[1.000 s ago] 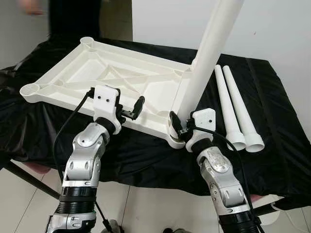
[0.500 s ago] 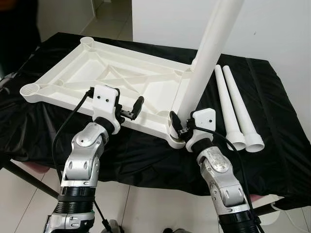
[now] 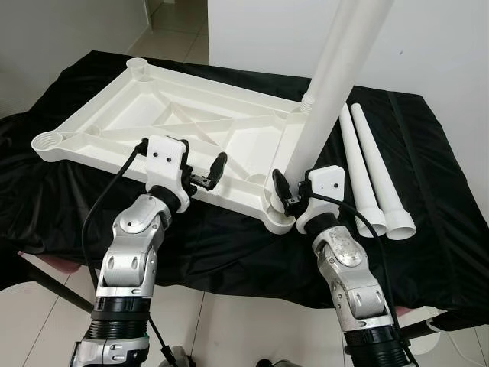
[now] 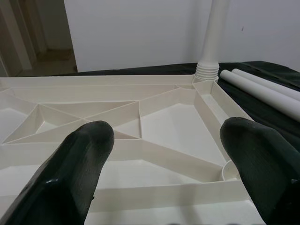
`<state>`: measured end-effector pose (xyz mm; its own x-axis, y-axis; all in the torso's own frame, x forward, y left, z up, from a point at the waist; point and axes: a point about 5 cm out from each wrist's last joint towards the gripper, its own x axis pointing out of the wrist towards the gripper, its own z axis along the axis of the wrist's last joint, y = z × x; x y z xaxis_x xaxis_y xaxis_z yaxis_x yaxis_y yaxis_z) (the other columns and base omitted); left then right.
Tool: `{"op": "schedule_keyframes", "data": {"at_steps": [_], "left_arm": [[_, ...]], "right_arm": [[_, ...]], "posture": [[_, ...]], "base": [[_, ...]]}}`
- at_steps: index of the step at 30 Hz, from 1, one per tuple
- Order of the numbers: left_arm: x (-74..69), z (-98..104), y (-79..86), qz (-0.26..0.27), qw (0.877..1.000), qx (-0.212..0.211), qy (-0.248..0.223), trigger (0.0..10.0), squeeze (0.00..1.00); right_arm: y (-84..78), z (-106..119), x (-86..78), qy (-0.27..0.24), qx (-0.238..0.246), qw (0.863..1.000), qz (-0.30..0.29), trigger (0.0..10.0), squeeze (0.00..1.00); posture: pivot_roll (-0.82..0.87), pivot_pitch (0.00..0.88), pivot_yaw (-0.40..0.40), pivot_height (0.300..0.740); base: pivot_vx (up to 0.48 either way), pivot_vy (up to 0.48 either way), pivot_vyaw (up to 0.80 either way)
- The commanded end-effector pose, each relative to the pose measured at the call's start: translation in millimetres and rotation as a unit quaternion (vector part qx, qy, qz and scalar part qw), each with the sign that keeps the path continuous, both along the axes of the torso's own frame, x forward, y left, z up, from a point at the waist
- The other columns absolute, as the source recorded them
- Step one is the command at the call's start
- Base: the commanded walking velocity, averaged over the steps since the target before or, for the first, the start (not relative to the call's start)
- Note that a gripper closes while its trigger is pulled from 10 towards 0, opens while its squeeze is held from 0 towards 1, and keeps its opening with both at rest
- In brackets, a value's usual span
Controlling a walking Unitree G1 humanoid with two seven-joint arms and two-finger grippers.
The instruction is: Building children table
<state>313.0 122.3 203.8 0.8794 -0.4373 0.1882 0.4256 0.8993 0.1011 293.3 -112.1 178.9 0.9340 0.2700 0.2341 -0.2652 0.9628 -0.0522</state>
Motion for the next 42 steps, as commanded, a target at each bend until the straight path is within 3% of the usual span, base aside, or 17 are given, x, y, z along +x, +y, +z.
{"op": "schedule_keyframes", "data": {"at_steps": [1, 20, 29, 31, 36, 42], "left_arm": [[0.0, 1.6, 3.4, 0.040, 0.999, -0.007, -0.009, 10.0, 0.00], [-5.4, -1.8, 5.4, 0.065, 0.998, -0.014, -0.019, 10.0, 0.00], [-10.7, -7.2, 3.0, 0.052, 0.998, 0.024, -0.026, 10.0, 0.00], [-18.1, -15.6, -4.2, 0.011, 0.999, 0.050, -0.017, 10.0, 0.00], [-22.1, -18.9, -7.9, -0.013, 0.998, 0.065, -0.017, 10.0, 0.00], [-37.1, -26.3, -15.9, -0.098, 0.991, 0.087, -0.012, 10.0, 0.00]], "right_arm": [[-4.5, 3.2, 1.5, -0.011, 0.005, 1.000, -0.006, 10.0, 0.00], [-8.6, 4.7, 3.1, -0.017, 0.007, 1.000, -0.016, 10.0, 0.00], [-8.6, 4.0, 1.4, -0.017, 0.008, 1.000, -0.012, 10.0, 0.00], [-7.2, 0.2, -1.2, -0.011, 0.002, 1.000, -0.007, 10.0, 0.00], [-5.7, -1.3, -2.4, -0.008, -0.002, 1.000, -0.002, 10.0, 0.00], [-0.8, -6.6, -9.0, 0.001, -0.010, 1.000, 0.016, 10.0, 0.00]], "posture": [[0.16, 0.098, -0.039, 0.740], [0.17, 0.103, -0.044, 0.740], [0.16, 0.110, -0.043, 0.740], [0.16, 0.117, -0.043, 0.740], [0.16, 0.118, -0.043, 0.740], [0.16, 0.122, -0.044, 0.740]], "base": [[0.000, 0.000, 0.00], [0.000, 0.000, 0.00], [0.000, 0.000, 0.00], [0.000, 0.000, 0.00], [0.000, 0.000, 0.00], [0.000, 0.000, 0.00]]}}
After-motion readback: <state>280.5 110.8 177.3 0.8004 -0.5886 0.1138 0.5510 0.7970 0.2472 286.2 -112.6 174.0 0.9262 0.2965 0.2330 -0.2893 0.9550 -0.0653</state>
